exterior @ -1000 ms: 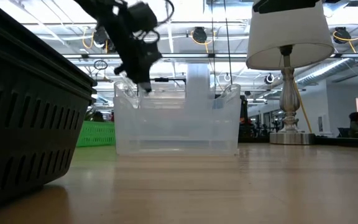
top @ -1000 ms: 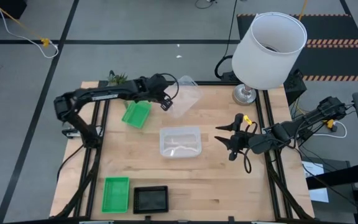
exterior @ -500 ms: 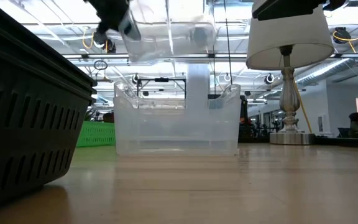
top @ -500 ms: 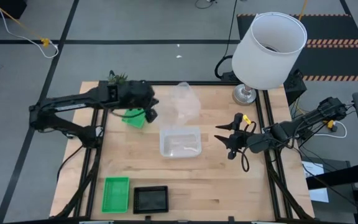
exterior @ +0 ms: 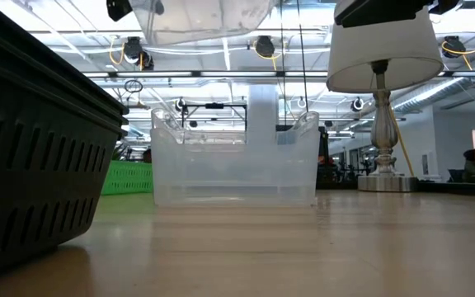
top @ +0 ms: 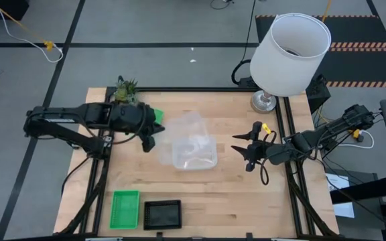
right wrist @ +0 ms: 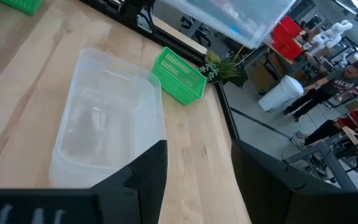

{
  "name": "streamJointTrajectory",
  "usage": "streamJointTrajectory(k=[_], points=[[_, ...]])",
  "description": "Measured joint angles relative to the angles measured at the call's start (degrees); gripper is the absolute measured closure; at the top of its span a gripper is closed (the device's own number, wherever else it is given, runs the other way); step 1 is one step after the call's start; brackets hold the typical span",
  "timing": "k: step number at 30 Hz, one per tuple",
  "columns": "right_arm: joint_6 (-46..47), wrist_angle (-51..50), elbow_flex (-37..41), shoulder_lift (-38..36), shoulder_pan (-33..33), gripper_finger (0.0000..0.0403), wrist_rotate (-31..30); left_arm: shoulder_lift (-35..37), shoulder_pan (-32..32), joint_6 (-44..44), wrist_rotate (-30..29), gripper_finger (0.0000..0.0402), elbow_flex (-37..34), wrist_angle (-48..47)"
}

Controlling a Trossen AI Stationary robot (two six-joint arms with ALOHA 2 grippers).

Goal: Stack baskets by color
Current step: Stack the top transparent bin on the bottom stacked transparent bins

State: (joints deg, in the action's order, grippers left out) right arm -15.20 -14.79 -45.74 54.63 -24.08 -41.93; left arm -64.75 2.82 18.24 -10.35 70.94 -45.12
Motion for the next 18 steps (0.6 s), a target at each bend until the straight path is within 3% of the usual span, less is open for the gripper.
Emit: streamJointTrajectory(k=[8, 18], points=[[-0.10, -0.02, 0.00, 0.00, 0.00, 0.0232, 0.02, -0.60, 4.62, -1.15, 0.04, 0.0395, -0.02, 0.06], [-2.27, -0.10, 0.00, 0.00, 0.00, 0.0232, 0.02, -4.56, 3.22, -14.08, 0.01, 0.0395, 0.00, 6.87]])
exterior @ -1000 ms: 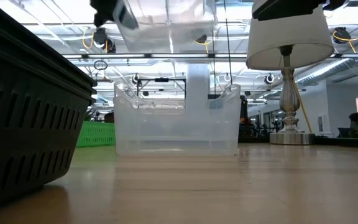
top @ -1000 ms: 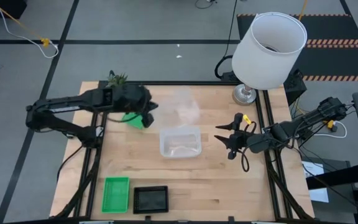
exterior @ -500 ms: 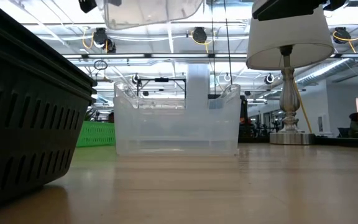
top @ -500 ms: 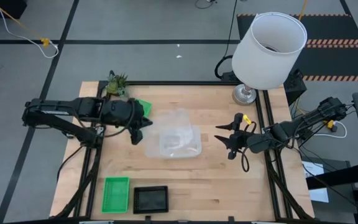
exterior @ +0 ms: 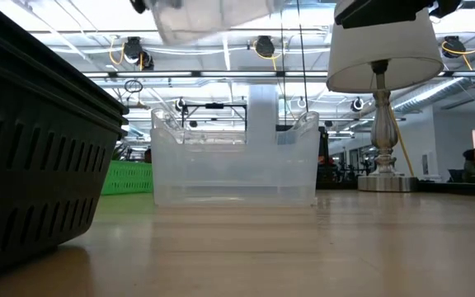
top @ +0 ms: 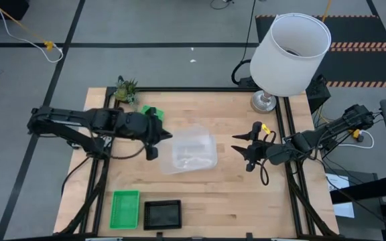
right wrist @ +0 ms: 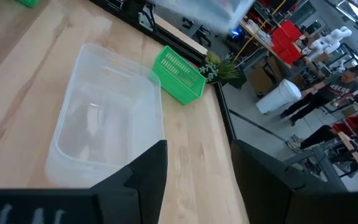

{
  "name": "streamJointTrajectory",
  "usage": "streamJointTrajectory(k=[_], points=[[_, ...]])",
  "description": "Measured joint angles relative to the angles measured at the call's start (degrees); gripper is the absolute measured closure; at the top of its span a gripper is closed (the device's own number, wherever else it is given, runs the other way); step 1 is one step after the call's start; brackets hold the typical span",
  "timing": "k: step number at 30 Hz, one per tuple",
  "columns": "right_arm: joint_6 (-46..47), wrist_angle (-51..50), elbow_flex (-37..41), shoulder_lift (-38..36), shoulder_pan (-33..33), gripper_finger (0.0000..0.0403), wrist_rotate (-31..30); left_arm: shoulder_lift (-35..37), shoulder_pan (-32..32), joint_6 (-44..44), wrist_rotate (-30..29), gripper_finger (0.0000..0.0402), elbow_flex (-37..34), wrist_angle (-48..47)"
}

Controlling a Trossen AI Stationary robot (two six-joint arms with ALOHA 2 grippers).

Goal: Stack baskets by color
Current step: Stack the top transparent bin on the bottom stacked transparent bins

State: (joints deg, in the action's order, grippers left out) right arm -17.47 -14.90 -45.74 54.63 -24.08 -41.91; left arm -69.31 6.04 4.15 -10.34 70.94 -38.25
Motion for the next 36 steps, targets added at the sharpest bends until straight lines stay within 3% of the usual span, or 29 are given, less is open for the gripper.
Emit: streamJointTrajectory(k=[7, 12, 24, 36], points=[[-1.27, -0.15, 0.00, 0.00, 0.00, 0.0232, 0.00, -6.05, -4.54, -9.38, 8.19, 0.0393, 0.00, 1.25], [-1.38, -0.13, 0.00, 0.00, 0.02, 0.0232, 0.00, -9.52, -7.93, -10.02, 10.88, 0.0396, 0.00, 1.96], [-1.31, -0.28, 0.00, 0.00, 0.02, 0.0232, 0.00, -15.97, -12.98, -8.93, 15.59, 0.0397, 0.00, 0.76], [-1.25, -0.33, 0.00, 0.00, 0.02, 0.0232, 0.00, -16.96, -13.15, -8.74, 15.07, 0.0396, -0.02, -1.25]])
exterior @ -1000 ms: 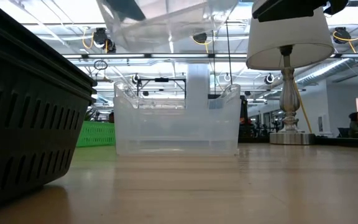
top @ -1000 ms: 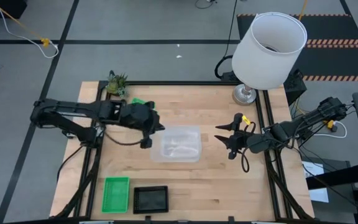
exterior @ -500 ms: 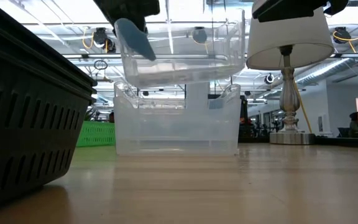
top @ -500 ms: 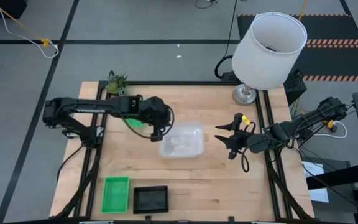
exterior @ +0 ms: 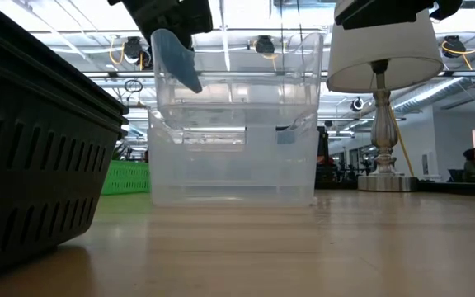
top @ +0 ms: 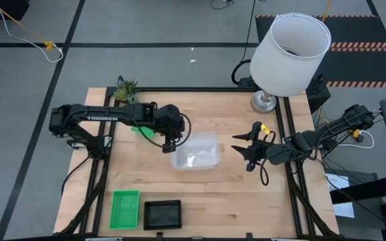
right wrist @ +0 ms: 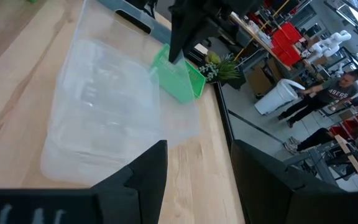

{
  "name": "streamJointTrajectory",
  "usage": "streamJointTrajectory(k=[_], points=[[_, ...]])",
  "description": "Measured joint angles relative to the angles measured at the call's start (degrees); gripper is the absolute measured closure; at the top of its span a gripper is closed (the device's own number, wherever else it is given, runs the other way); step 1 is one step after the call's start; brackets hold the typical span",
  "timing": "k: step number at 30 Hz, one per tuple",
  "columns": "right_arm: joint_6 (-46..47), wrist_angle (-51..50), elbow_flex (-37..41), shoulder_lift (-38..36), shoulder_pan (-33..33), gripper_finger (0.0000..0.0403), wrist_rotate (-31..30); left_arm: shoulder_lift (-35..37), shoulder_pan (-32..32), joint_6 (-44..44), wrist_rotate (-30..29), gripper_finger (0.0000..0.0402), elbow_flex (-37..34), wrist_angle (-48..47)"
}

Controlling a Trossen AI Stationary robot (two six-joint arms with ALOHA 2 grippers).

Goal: Stack baskets by color
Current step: Stack the top transparent bin on the bottom stacked transparent bins

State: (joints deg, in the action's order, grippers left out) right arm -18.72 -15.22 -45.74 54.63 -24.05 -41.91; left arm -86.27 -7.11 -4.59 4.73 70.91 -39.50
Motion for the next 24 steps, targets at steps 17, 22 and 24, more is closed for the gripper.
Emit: streamJointTrajectory(k=[17, 22, 24], points=[[0.02, 0.02, 0.00, 0.00, 0.00, 0.0232, 0.02, -0.01, 0.00, 0.37, -2.84, 0.0355, 0.00, -0.16], [0.02, 0.02, 0.00, 0.00, 0.00, 0.0232, 0.02, -0.01, 0.07, -0.95, -2.91, 0.0355, 0.00, -0.03], [0.02, 0.02, 0.00, 0.00, 0.00, 0.0232, 0.02, -0.01, 0.11, -1.39, -3.44, 0.0355, 0.00, 0.20]])
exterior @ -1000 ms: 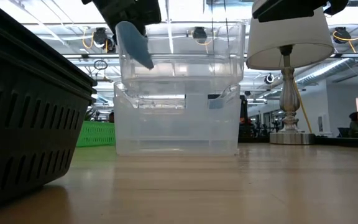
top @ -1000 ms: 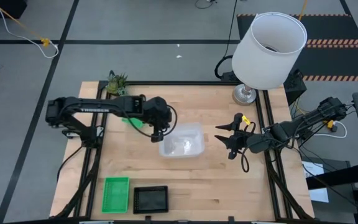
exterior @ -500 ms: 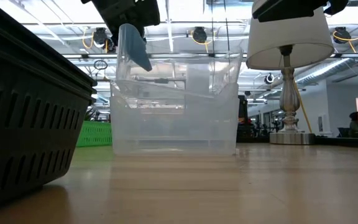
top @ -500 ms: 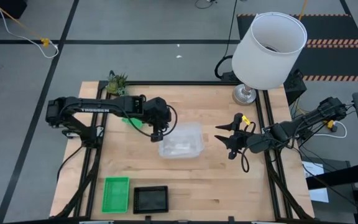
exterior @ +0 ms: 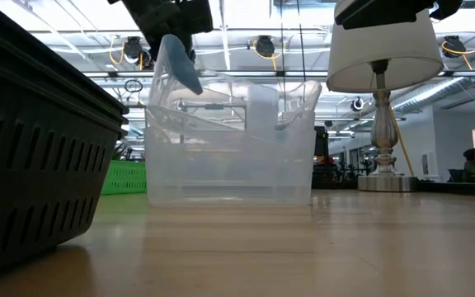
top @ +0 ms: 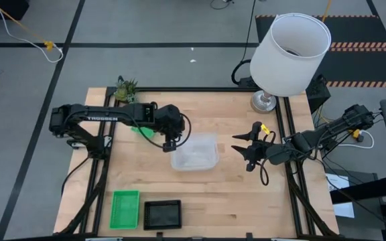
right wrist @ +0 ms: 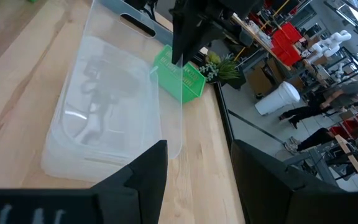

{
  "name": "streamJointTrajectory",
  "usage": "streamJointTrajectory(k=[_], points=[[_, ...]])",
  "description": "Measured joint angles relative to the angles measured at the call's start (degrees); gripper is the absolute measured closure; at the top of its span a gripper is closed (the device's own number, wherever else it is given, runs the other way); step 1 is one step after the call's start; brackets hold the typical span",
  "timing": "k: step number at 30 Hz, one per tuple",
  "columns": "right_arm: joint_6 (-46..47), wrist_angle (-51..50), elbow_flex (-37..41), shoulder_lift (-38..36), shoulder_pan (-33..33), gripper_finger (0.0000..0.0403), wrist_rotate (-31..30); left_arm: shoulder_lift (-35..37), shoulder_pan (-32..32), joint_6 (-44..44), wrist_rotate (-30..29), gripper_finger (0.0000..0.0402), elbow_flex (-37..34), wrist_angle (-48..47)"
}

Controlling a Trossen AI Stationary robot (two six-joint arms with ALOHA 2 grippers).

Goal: Stack baskets by color
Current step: Stack the top transparent bin on the bottom stacked transparent bins

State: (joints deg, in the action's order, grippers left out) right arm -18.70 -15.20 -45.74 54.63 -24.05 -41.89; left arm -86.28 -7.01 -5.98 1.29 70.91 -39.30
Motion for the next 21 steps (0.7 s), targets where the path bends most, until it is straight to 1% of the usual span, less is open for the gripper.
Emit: streamJointTrajectory(k=[5, 12, 15, 16, 18, 21], points=[[0.00, -0.01, 0.00, 0.00, 0.00, 0.0232, 0.01, 0.00, 0.73, -0.45, -1.80, 0.0348, 0.00, 0.58], [0.00, -0.02, 0.00, 0.00, 0.00, 0.0232, 0.02, 0.00, 2.58, 0.55, -7.17, 0.0275, 0.00, 0.68], [0.00, -0.02, 0.00, 0.00, 0.00, 0.0232, 0.02, 0.00, 3.28, 0.38, -7.65, 0.0263, 0.00, 0.73], [0.00, -0.02, 0.00, 0.00, 0.00, 0.0232, 0.02, 0.00, 3.67, 0.20, -7.86, 0.0267, 0.00, 0.75], [0.00, -0.02, 0.00, 0.00, 0.00, 0.0232, 0.01, 0.00, 4.35, 0.04, -8.42, 0.0289, 0.00, 0.82], [0.00, -0.03, 0.00, 0.00, 0.00, 0.0232, 0.01, 0.00, 5.01, 0.02, -8.86, 0.0347, 0.00, 0.91]])
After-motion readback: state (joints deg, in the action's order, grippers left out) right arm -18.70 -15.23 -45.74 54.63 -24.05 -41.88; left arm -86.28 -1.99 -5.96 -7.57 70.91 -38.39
